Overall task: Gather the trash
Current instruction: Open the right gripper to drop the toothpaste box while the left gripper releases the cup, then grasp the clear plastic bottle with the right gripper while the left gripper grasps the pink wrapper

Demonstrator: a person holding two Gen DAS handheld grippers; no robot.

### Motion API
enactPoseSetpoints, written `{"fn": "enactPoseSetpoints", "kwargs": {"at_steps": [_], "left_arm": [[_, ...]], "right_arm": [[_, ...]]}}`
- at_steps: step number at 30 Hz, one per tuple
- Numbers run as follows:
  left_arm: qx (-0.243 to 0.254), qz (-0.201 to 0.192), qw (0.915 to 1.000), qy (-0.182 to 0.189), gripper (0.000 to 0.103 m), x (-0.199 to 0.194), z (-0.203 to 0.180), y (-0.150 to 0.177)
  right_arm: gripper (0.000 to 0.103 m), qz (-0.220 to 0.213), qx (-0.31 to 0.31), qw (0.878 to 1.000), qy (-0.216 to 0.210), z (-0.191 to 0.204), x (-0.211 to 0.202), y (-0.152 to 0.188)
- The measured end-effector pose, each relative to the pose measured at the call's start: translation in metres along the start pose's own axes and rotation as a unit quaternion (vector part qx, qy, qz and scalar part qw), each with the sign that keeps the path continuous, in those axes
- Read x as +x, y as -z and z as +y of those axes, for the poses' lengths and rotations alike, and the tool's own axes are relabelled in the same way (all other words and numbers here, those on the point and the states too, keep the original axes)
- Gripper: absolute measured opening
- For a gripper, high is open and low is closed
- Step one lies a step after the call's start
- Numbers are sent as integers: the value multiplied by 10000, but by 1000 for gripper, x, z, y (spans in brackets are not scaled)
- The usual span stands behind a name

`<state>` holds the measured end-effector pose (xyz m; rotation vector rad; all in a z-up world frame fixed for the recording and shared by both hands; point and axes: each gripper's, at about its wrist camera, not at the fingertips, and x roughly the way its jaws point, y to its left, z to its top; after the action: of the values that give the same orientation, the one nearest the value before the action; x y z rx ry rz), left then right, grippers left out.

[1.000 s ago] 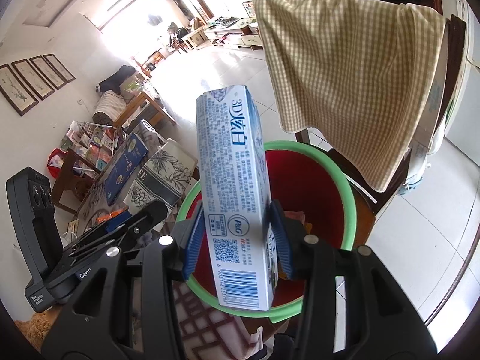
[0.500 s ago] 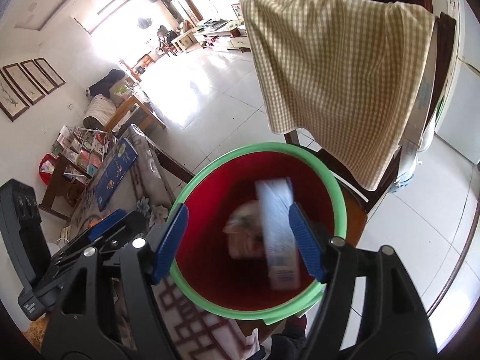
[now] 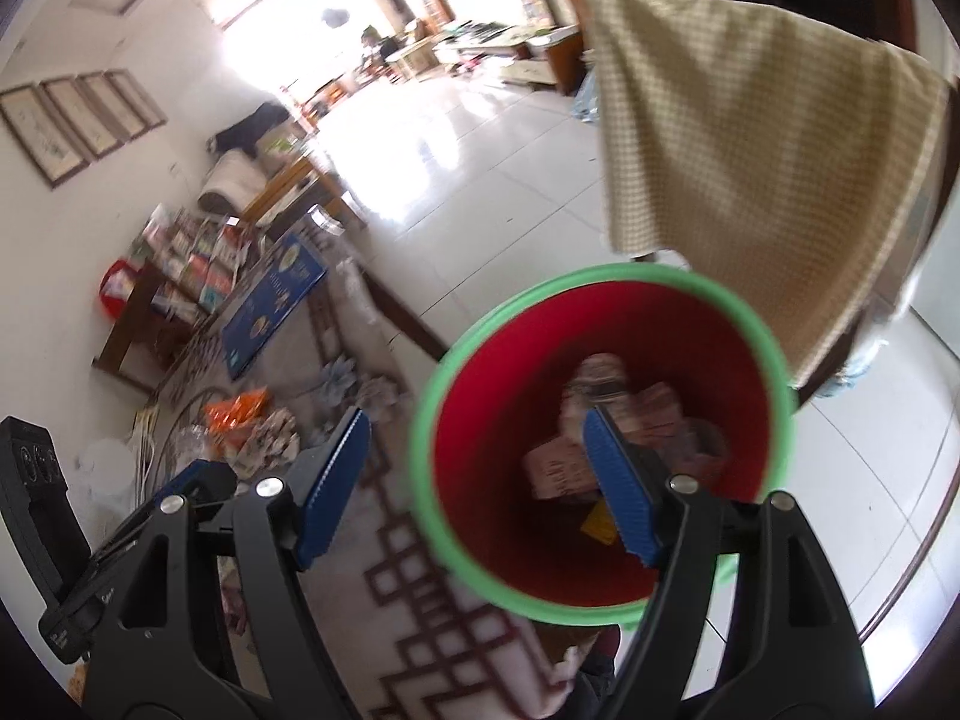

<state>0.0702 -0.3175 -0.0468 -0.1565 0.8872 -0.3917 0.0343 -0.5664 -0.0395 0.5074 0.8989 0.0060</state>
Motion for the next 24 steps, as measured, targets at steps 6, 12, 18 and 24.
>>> {"fn": "enactPoseSetpoints", "kwargs": {"at_steps": [6, 12, 18, 24], "left_arm": [[-432, -112, 9965, -711, 78, -32, 88, 16], [-1383, 88, 9803, -1408, 78, -63, 193, 61], [-2214, 916, 9620, -1309, 76, -51, 271, 112], [-2011, 1273, 9682, -773, 29, -35, 298, 116]], "right_arm": [[76, 356, -487, 9979, -233, 63, 30, 15], [76, 658, -852, 9934, -384, 125, 54, 41], [79, 925, -1136, 9883, -434, 185, 73, 73], [79, 1088, -1358, 9838, -441, 234, 85, 104]]}}
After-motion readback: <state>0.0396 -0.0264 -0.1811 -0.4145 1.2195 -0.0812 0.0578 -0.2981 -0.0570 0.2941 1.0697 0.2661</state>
